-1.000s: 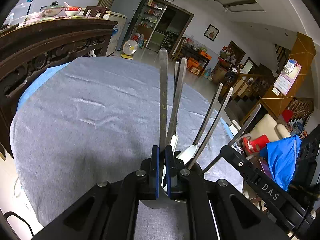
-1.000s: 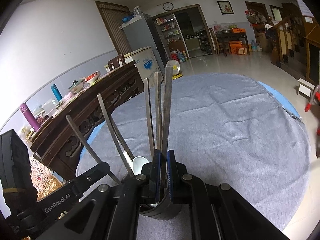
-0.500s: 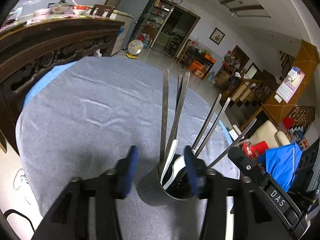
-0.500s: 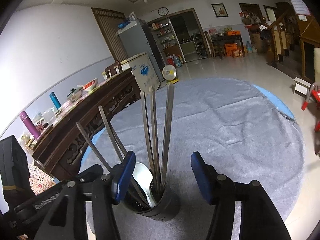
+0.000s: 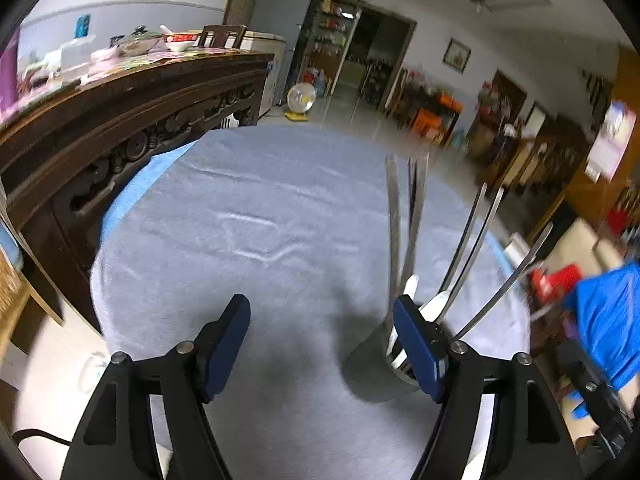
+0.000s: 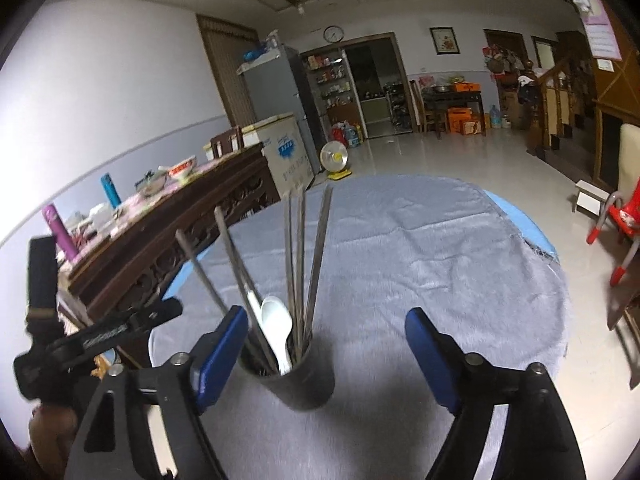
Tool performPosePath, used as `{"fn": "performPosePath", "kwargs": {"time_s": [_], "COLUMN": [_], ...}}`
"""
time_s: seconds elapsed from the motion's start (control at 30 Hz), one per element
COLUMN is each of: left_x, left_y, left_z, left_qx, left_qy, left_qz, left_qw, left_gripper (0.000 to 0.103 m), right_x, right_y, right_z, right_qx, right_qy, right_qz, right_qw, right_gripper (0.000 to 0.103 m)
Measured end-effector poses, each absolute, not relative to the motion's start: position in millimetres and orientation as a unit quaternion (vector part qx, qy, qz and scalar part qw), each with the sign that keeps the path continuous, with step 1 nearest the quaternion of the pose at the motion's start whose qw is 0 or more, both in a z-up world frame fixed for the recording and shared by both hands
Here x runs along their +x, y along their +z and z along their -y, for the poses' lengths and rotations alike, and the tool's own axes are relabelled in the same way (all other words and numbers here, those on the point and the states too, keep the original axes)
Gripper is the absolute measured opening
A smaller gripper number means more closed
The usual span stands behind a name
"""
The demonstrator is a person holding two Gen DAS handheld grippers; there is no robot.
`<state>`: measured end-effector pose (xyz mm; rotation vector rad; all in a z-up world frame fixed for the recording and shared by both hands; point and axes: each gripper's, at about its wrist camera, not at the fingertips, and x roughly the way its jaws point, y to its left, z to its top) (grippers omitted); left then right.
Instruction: Organize utensils
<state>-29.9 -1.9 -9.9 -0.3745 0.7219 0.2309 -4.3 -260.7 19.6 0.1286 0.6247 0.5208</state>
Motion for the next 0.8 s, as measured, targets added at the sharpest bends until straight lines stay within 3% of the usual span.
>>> {"fn": "performPosePath", "kwargs": {"time_s": [0.27,0.57,0.8], "left_x": [-30,-39,-42], "left_y": [-19,-7,8], "left_z": [14,9,19], "left_qx": [-0.123,-0.133,-0.117], "left_qy": [0.122,0.131,0.122], "left_qz": [-0.377,-0.356,-0.340], "left_qw": [0.910,0.916,0.925], "left_gripper": [0.077,0.077,0.085], "right_x": [-26,-34,-34], "right_y": [16,9,10], "right_z": [244,240,237], "right_qx": [0.013,-0.006,-0.011], "right_qy": [0.271,0.264,0.251], "right_qz": [-0.301,-0.305,-0.303], "right_qw": [0.914,0.915,0.919], "right_gripper": [0.099,0.100,0.101]}}
